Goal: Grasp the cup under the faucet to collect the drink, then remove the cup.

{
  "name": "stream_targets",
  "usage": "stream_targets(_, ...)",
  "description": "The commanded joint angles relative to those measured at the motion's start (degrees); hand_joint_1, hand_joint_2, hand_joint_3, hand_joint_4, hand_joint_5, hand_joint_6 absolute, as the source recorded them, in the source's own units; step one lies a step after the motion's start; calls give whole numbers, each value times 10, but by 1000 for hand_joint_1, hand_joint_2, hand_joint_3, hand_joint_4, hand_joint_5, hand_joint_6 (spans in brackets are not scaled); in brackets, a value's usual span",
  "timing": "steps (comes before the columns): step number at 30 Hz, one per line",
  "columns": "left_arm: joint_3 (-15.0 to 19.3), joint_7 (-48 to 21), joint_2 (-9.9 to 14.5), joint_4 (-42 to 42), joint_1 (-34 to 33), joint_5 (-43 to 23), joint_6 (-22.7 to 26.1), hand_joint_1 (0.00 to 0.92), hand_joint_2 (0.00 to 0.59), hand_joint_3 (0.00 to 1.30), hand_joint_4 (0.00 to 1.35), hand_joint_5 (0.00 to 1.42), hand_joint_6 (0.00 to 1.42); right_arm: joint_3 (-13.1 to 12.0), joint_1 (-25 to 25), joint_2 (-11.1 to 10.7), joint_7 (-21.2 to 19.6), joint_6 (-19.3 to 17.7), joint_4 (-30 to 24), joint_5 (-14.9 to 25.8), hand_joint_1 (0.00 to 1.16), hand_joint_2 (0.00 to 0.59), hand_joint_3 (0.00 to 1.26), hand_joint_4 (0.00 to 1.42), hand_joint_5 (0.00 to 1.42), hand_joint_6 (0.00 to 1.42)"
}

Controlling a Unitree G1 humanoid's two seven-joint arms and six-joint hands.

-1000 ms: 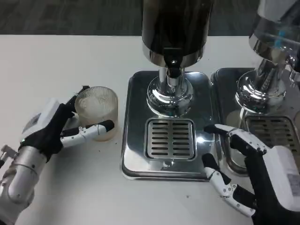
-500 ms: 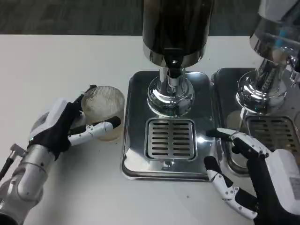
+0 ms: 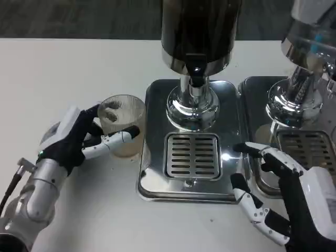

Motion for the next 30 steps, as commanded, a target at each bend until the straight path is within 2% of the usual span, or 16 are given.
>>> stream_targets(1,-11,-2,-15,11,7,3,-14,298,182,392,491,789,1055,-5,0,-1,1,0,-6,8,424,409,405,361,356,491)
stream_targets(10,-19,23,-19,15,17,3,-26,322,205,490,612,908,1188,-7,0,-2,3,1,-9,12,425,411,405,367,356,491)
stream_targets(30,-10,83,-9,5,39,2,-53,291,219,519,660,949,1215,-7,-1,-4,12,-3,-9,22,425,412,405,375,364,491)
